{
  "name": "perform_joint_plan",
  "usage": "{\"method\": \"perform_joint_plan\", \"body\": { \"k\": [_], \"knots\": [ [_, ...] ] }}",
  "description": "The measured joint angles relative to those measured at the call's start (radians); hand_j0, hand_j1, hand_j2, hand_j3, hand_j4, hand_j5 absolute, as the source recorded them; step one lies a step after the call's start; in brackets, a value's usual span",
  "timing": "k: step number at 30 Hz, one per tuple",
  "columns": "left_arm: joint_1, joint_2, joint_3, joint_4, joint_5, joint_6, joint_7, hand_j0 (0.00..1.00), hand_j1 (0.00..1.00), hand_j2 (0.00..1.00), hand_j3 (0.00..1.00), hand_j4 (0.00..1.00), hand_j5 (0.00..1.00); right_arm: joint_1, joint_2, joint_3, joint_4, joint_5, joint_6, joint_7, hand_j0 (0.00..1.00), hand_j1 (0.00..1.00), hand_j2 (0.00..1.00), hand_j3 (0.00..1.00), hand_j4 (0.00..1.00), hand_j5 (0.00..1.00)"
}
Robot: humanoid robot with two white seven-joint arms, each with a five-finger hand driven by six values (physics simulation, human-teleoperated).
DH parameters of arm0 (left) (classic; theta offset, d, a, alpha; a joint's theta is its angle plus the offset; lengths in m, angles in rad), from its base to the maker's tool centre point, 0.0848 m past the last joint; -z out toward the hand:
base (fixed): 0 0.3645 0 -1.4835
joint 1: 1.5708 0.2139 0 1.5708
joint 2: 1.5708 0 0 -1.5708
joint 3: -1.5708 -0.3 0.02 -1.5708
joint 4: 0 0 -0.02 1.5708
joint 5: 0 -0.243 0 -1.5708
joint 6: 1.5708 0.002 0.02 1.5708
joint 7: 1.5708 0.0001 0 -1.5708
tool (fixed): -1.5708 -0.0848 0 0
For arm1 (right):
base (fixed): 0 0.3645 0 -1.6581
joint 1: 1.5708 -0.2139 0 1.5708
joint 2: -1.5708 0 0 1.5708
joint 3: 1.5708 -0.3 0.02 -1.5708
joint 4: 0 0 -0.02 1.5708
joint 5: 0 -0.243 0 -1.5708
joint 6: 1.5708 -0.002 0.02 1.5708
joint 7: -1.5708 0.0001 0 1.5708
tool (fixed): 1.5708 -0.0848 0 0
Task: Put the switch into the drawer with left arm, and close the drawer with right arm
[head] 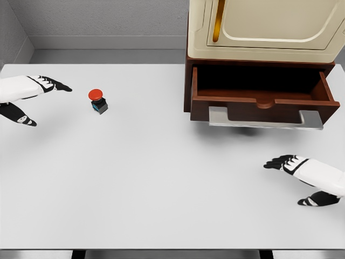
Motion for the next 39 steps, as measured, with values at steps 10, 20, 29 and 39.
{"method": "perform_joint_plan", "body": {
  "k": [10,20,29,39],
  "knots": [
    [-0.186,-0.111,-0.114,0.083,-0.104,0.001,0.0,1.0,1.0,1.0,1.0,1.0,1.0,-0.011,0.009,-0.01,0.0,-0.004,0.0,0.0,1.0,1.0,1.0,1.0,1.0,1.0],
    [-0.27,-0.296,-0.162,0.259,-0.287,0.0,0.0,1.0,1.0,1.0,1.0,1.0,1.0,-0.011,0.019,-0.079,0.001,-0.011,0.0,0.0,1.0,1.0,1.0,1.0,1.0,1.0],
    [-0.27,-0.365,-0.176,0.248,-0.342,0.0,0.0,0.96,0.96,0.96,0.96,0.96,0.96,-0.006,0.026,-0.124,0.001,-0.012,0.0,0.0,0.46,0.46,0.46,0.46,0.46,0.46],
    [-0.27,-0.388,-0.18,0.246,-0.387,0.0,0.0,0.86,0.86,0.86,0.86,0.86,0.86,0.011,0.07,-0.19,0.0,-0.089,0.0,0.0,0.42,0.42,0.42,0.42,0.42,0.42]
  ]
}}
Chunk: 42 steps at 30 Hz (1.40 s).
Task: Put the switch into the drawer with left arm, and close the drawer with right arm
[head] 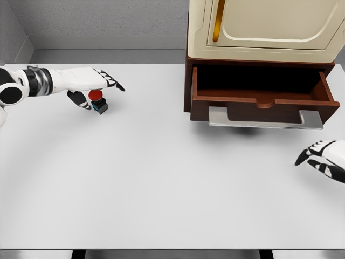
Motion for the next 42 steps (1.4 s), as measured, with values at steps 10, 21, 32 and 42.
{"method": "perform_joint_plan", "body": {
  "k": [10,21,32,42],
  "knots": [
    [0.002,0.04,-0.025,-0.029,-0.003,0.0,0.0,0.85,0.85,0.85,0.85,0.85,0.85,0.006,0.054,-0.045,-0.001,-0.011,0.0,0.0,0.44,0.44,0.44,0.44,0.44,0.44],
    [0.002,0.033,-0.038,-0.006,-0.018,0.0,0.0,0.78,0.78,0.78,0.78,0.78,0.78,-0.015,0.042,-0.044,-0.001,-0.013,0.0,0.0,0.49,0.49,0.49,0.49,0.49,0.49],
    [-0.002,0.013,-0.039,0.039,-0.032,0.0,0.0,0.77,0.77,0.77,0.77,0.77,0.77,-0.009,0.017,-0.044,-0.002,-0.043,0.0,0.0,0.48,0.48,0.48,0.48,0.48,0.48],
    [-0.017,0.007,-0.025,0.061,-0.033,0.0,0.0,0.76,0.76,0.76,0.76,0.76,0.76,0.012,-0.003,-0.044,-0.004,-0.047,0.0,0.0,0.49,0.49,0.49,0.49,0.49,0.49]
  ]
}}
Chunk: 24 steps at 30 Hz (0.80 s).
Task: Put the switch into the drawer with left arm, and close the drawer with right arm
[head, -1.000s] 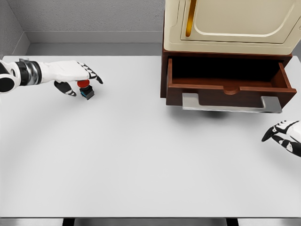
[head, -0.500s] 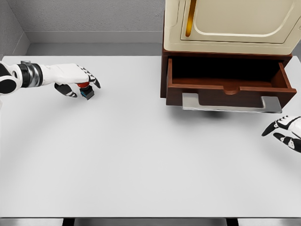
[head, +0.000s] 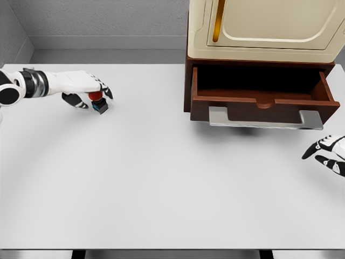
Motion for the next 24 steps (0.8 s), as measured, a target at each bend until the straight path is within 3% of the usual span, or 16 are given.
{"method": "perform_joint_plan", "body": {
  "k": [7,15,19,24],
  "knots": [
    [0.0,-0.01,0.003,0.013,-0.001,0.0,0.0,0.7,0.7,0.7,0.7,0.7,0.7,0.0,-0.003,-0.001,0.0,-0.002,0.0,0.0,0.49,0.49,0.49,0.49,0.49,0.49],
    [0.0,-0.014,0.003,0.018,-0.001,0.0,0.0,0.54,0.54,0.54,0.54,0.54,0.54,0.0,-0.029,0.001,0.0,-0.019,0.0,0.0,0.49,0.49,0.49,0.49,0.49,0.49],
    [-0.002,-0.015,0.003,0.018,-0.001,0.0,0.0,0.4,0.4,0.4,0.4,0.4,0.4,0.0,-0.038,0.003,0.0,-0.021,0.0,0.0,0.49,0.49,0.49,0.49,0.49,0.49],
    [-0.002,-0.015,0.004,0.017,0.001,0.0,0.0,0.36,0.36,0.36,0.36,0.36,0.36,0.002,-0.047,0.008,0.0,-0.021,0.0,0.0,0.49,0.49,0.49,0.49,0.49,0.49]
  ]
}}
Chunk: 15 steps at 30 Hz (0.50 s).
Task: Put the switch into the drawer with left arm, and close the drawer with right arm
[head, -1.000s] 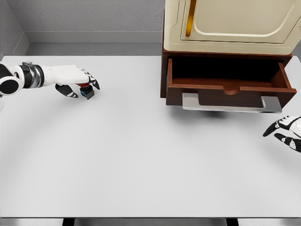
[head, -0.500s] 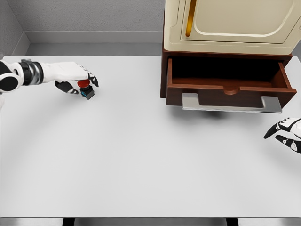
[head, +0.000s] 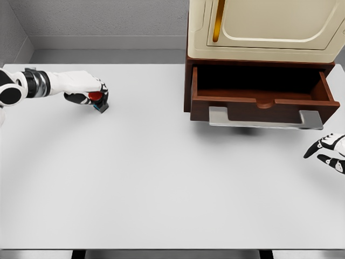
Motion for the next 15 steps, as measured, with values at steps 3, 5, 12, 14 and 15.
{"method": "perform_joint_plan", "body": {
  "k": [3,5,12,14,15],
  "knots": [
    [-0.014,0.001,0.0,-0.001,-0.001,-0.001,-0.001,0.36,0.36,0.36,0.36,0.36,0.36,0.003,-0.004,0.001,0.0,0.0,0.0,0.0,0.49,0.49,0.49,0.49,0.49,0.49],
    [-0.02,0.002,0.0,-0.003,0.001,-0.001,0.0,0.35,0.35,0.35,0.35,0.35,0.35,0.003,-0.005,0.001,0.0,0.0,0.0,0.0,0.49,0.49,0.49,0.49,0.49,0.49],
    [-0.061,0.003,-0.002,-0.033,0.008,-0.001,-0.001,0.35,0.35,0.35,0.35,0.35,0.35,0.003,-0.008,0.0,0.0,-0.002,0.0,0.0,0.49,0.49,0.49,0.49,0.49,0.49],
    [-0.071,0.003,-0.003,-0.057,0.019,-0.001,-0.001,0.35,0.35,0.35,0.35,0.35,0.35,0.003,-0.008,0.0,0.0,-0.007,0.0,0.0,0.49,0.49,0.49,0.49,0.49,0.49],
    [-0.071,0.003,-0.003,-0.071,0.025,-0.001,-0.001,0.35,0.35,0.35,0.35,0.35,0.35,0.003,-0.009,0.0,0.0,-0.009,0.0,0.0,0.5,0.5,0.5,0.5,0.5,0.5]
  ]
}}
